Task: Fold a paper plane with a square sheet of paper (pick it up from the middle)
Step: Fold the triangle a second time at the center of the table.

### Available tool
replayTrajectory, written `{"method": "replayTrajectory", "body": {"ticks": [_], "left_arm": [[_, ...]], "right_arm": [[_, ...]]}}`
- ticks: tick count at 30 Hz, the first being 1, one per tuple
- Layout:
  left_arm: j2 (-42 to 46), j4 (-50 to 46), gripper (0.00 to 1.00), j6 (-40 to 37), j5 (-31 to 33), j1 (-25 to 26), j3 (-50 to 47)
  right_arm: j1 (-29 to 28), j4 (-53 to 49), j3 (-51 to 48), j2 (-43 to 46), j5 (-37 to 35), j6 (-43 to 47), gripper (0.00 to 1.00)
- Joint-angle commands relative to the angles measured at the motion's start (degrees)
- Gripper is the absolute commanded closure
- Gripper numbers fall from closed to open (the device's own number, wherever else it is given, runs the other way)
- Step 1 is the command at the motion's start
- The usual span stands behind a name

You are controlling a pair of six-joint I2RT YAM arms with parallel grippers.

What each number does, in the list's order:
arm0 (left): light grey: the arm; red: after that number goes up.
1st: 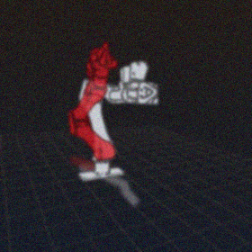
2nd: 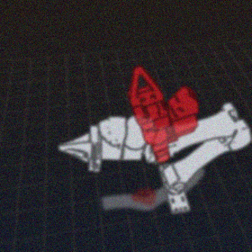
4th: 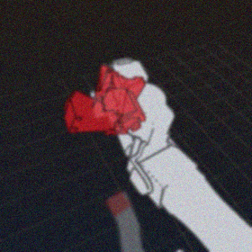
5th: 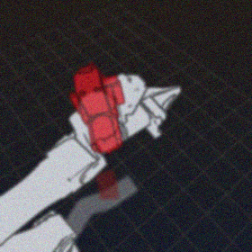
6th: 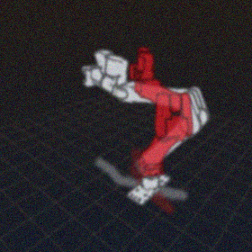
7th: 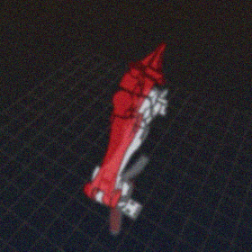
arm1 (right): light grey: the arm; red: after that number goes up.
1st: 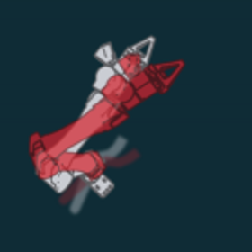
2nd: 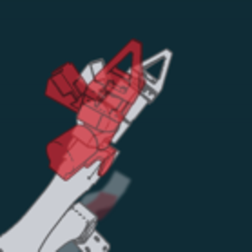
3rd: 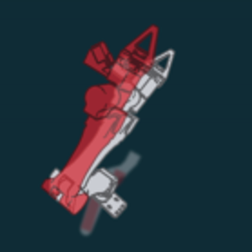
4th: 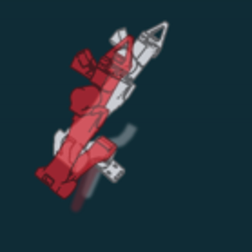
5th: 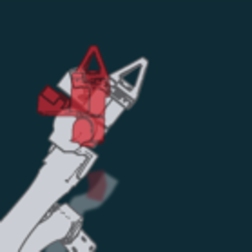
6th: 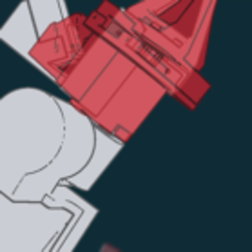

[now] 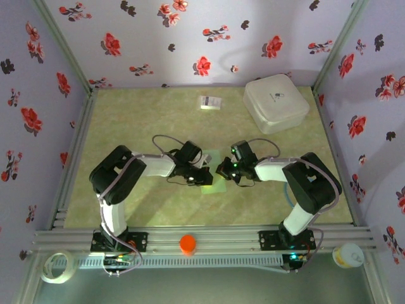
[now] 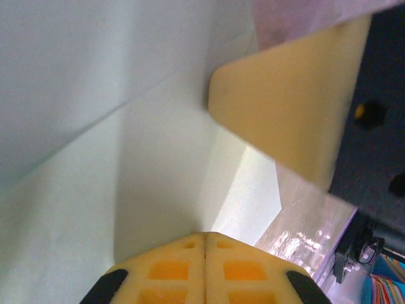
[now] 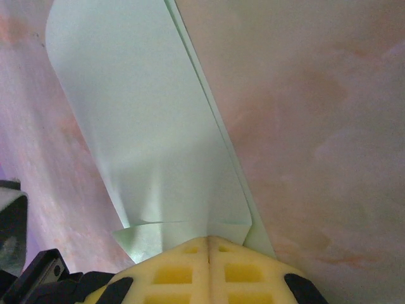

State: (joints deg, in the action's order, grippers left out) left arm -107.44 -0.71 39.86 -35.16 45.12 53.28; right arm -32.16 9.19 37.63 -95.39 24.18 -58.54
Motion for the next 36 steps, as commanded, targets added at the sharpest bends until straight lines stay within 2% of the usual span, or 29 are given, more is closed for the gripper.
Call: {"method": "replayTrajectory", "body": {"ticks": [1,10,22,26,29,36], "left_arm": [[1.7,-4.5,0.93,-1.9,-0.2,0.6,-2.0],[4.6,-6.8,0.92,-3.0,0.4,0.7,-5.5],[13.4,-2.0,0.94,-2.5,3.7,0.1,-4.9],[11.3,-2.5,0.92,-2.9,4.1,-1.9,-1.9],[8.1,-5.0,0.92,-4.4,4.2,-2.6,1.3],[2.8,-7.3,0.91,-5.4,5.9,-3.2,4.1]], "right_arm": [[0.4,-3.8,-1.8,-1.5,-3.7,-0.1,1.00],[0.4,-4.1,-1.4,-1.5,-3.5,0.1,1.00],[0.3,-0.8,0.5,0.5,0.1,1.6,1.00],[0.3,-1.8,1.6,4.5,0.3,2.3,0.97],[0.3,-6.2,1.3,7.6,-1.2,3.5,0.93],[0.2,-9.6,-3.7,14.6,-2.9,1.5,0.89]]}}
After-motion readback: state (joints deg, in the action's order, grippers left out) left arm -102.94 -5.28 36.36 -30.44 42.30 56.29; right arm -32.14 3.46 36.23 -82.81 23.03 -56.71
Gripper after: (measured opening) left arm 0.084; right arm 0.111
